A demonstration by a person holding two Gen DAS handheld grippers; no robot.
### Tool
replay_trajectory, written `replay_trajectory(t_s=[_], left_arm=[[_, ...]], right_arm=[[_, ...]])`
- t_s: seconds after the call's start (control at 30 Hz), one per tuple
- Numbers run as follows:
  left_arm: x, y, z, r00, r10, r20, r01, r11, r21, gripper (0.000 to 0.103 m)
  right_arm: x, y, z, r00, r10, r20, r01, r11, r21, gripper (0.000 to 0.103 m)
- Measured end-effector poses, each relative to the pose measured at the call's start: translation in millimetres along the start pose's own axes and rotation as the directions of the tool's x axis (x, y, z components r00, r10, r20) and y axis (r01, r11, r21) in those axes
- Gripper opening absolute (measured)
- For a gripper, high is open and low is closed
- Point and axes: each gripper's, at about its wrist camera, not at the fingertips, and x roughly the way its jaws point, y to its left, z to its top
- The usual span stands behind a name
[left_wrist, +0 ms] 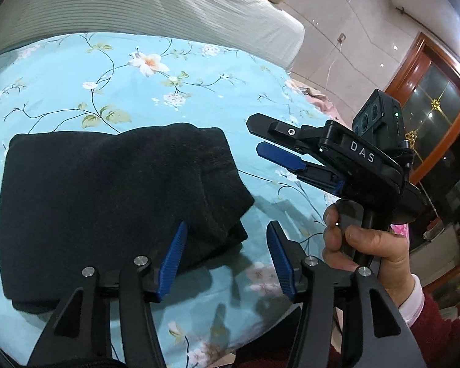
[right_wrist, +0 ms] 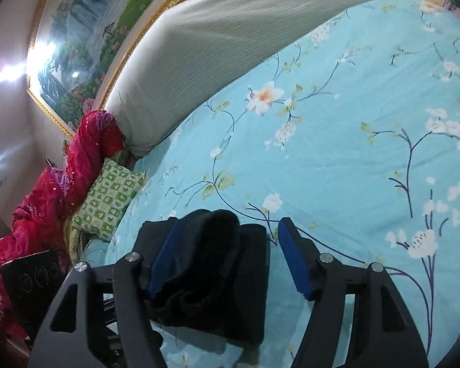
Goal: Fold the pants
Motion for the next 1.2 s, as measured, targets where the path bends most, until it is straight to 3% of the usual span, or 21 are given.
replay_trajectory(t_s=[0.2, 0.3, 0.47, 0.6, 0.87, 1.2], left_arm=[[-24.9, 14.8, -2.4, 0.998, 0.028, 0.048, -0.025, 0.998, -0.051, 0.063], [-39.2, 28.0, -3.2, 0.996, 0.052, 0.076, -0.045, 0.995, -0.088, 0.065], [-61.9, 56.3, -3.1, 0.985, 0.119, 0.125, -0.097, 0.981, -0.167, 0.072], [-73.9, 85.1, -4.1, 0.978, 0.155, 0.14, -0.117, 0.963, -0.244, 0.074], [-83.2, 131.3, -7.6, 0.974, 0.187, 0.131, -0.127, 0.922, -0.367, 0.077], [-69.5, 152.6, -9.3, 0.978, 0.185, 0.093, -0.131, 0.9, -0.416, 0.078]], right_arm=[[-1.0, 25.0, -4.6, 1.0, -0.016, -0.004, 0.016, 0.998, -0.056, 0.07], [0.9, 41.6, -6.9, 0.999, -0.053, 0.002, 0.053, 0.992, -0.113, 0.076], [5.2, 64.9, -12.4, 0.992, -0.13, 0.007, 0.129, 0.974, -0.186, 0.087], [11.8, 71.4, -18.7, 0.989, -0.145, -0.007, 0.141, 0.968, -0.208, 0.088], [26.1, 60.4, -25.9, 0.982, -0.179, -0.058, 0.168, 0.973, -0.158, 0.088], [37.9, 49.4, -32.6, 0.977, -0.185, -0.104, 0.173, 0.978, -0.116, 0.088]])
